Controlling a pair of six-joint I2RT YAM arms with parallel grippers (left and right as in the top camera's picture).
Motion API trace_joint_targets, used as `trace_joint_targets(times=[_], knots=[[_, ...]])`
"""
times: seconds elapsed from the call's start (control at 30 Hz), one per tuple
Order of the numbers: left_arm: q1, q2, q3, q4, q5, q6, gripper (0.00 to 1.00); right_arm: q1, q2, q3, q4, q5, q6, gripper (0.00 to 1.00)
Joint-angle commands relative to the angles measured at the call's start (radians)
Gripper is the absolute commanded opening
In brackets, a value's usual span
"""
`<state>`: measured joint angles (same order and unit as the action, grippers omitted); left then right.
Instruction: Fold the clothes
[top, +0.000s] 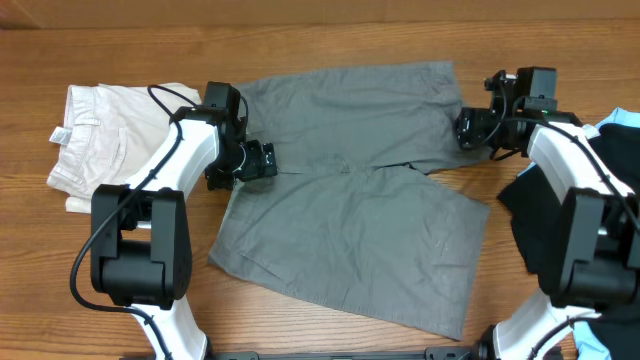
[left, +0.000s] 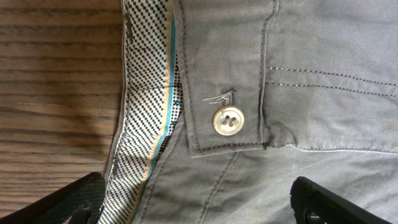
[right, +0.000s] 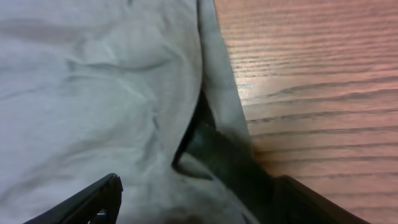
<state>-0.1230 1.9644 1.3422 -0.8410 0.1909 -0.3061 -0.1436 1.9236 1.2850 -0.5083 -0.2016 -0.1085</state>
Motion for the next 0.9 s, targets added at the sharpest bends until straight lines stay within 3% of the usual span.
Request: trace_joint_targets(times=[0.0, 0.43, 0.6, 0.73, 0.87], knots=[[-0.004, 0.013, 0.014, 0.0, 0.013, 0.022, 0.98, -0.001, 0.056, -0.012, 0.008, 0.003, -0.003, 0.81], [-0.004, 0.012, 0.014, 0.0, 0.013, 0.022, 0.98, 0.001, 0.069, -0.012, 0.013, -0.227, -0.002, 0.75], [-0.004, 0.012, 0.014, -0.01, 0.013, 0.023, 0.98, 0.0, 0.069, -0.012, 0.052, -0.287, -0.004, 0.63], [-0.004, 0.012, 0.014, -0.011, 0.013, 0.023, 0.98, 0.0, 0.069, -0.012, 0.109, -0.278, -0.004, 0.78], [-0.004, 0.012, 0.014, -0.013, 0.013, 0.023, 0.98, 0.006, 0.071, -0.012, 0.132, -0.214, 0.0, 0.73]])
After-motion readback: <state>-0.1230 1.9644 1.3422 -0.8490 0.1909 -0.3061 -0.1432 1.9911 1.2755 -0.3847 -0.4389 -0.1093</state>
